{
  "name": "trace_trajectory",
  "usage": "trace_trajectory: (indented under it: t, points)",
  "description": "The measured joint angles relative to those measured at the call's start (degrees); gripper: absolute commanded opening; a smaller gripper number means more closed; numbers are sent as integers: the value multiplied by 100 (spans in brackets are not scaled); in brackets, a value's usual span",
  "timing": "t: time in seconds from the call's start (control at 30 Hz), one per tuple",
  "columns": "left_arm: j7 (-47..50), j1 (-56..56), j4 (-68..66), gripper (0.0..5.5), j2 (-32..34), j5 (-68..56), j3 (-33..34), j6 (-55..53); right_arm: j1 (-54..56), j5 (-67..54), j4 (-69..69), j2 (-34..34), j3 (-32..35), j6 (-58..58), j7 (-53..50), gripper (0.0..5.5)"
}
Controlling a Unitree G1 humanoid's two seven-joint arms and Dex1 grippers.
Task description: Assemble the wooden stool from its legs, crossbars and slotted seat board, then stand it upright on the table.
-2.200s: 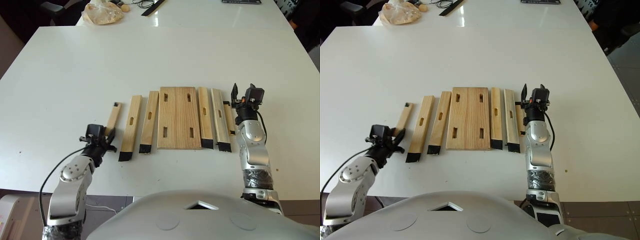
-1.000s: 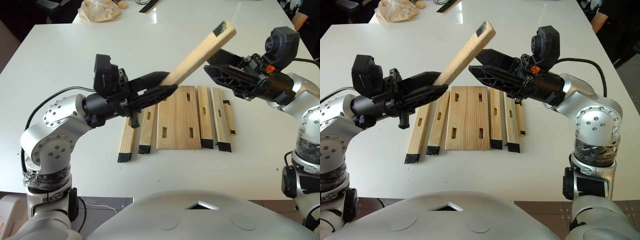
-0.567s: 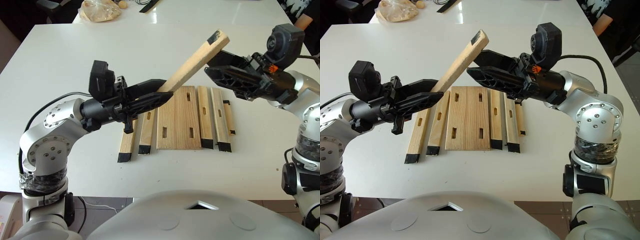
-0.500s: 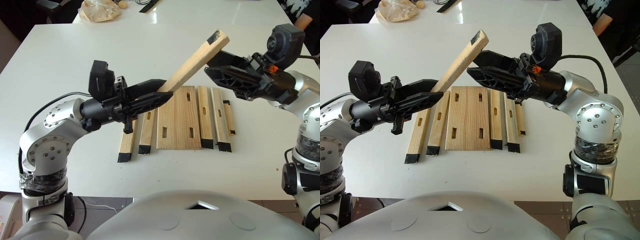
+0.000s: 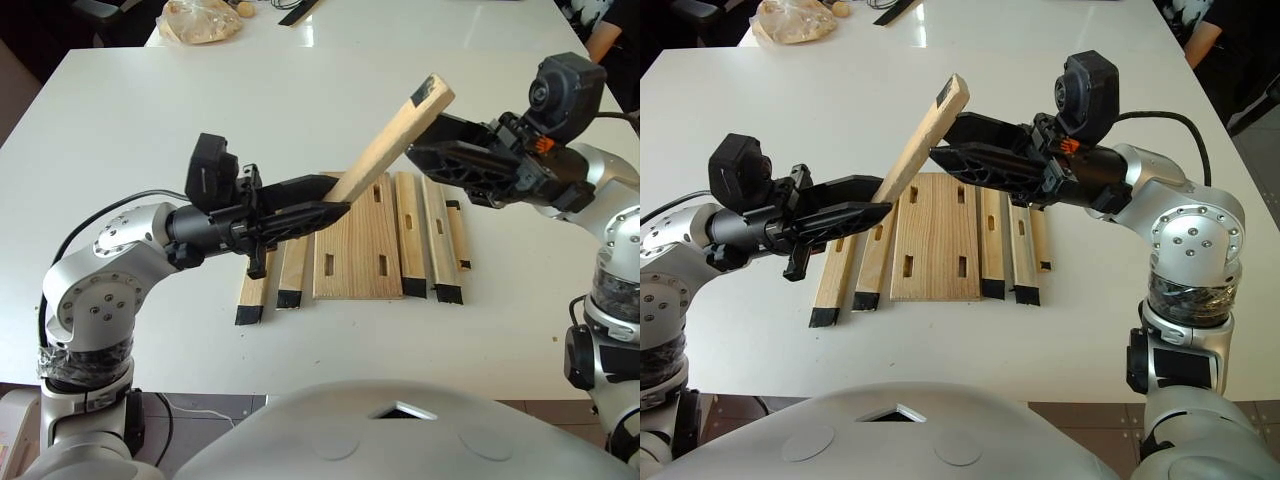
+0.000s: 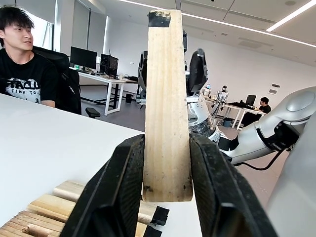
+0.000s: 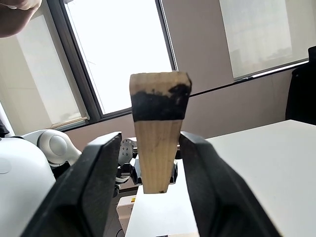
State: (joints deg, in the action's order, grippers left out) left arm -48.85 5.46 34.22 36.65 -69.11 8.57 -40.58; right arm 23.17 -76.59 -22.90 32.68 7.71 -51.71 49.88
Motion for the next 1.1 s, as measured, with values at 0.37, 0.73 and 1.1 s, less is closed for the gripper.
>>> trace_trajectory:
  t: [0.37, 0.73, 1.1]
  points:
    - [-110, -57, 15, 130, 56, 167, -74, 5, 99, 48, 41, 5, -61, 2, 12, 289]
    - [-255, -86, 23, 130, 76, 420, -208, 27, 168, 256, 38, -11, -166, 13, 144, 203]
    - [-406, -184, 16, 130, 113, 621, -327, 107, 133, 515, 41, 167, -261, 40, 411, 130]
